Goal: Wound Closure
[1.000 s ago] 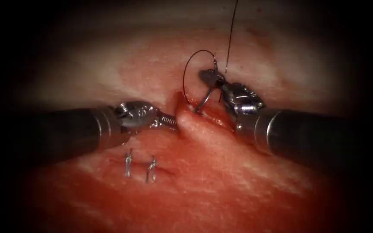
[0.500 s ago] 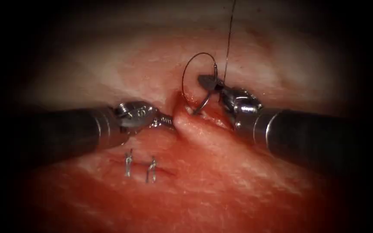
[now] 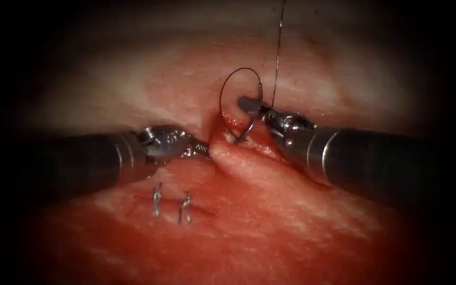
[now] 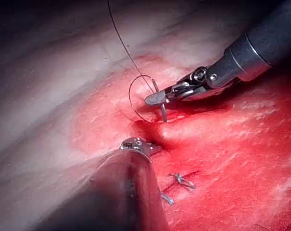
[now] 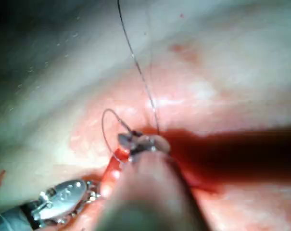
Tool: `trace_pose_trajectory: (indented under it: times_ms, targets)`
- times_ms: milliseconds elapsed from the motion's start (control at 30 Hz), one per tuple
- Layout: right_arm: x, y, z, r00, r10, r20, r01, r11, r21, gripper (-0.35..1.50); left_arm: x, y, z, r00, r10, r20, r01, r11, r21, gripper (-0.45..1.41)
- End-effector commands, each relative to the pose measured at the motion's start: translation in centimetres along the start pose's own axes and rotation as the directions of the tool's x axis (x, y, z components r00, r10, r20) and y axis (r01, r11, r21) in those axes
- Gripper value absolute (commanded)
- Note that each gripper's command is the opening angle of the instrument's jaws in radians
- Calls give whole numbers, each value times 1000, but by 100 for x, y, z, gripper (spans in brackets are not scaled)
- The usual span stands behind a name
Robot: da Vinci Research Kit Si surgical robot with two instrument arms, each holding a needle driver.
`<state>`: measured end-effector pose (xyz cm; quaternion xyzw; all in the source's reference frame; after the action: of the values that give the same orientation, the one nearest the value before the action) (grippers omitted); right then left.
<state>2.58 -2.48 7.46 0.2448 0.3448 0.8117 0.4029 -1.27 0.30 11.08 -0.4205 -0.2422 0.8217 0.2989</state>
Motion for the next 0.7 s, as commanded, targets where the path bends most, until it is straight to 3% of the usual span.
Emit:
trace_pose_trajectory:
  times_ms: [33,400,700]
  targets:
    - [-4,-2,8,1000,19,14,-19,1000,0,-35,-3,-1,8,1000,0,0,0,1000,-3,-20]
    - [-16,-8,10,997,49,59,-49,999,4,-35,-3,-2,8,1000,1,0,-1,1000,-4,-20]
    - [-18,-8,7,986,158,60,-159,987,18,-35,-3,-1,7,1000,1,1,-1,1000,-4,-20]
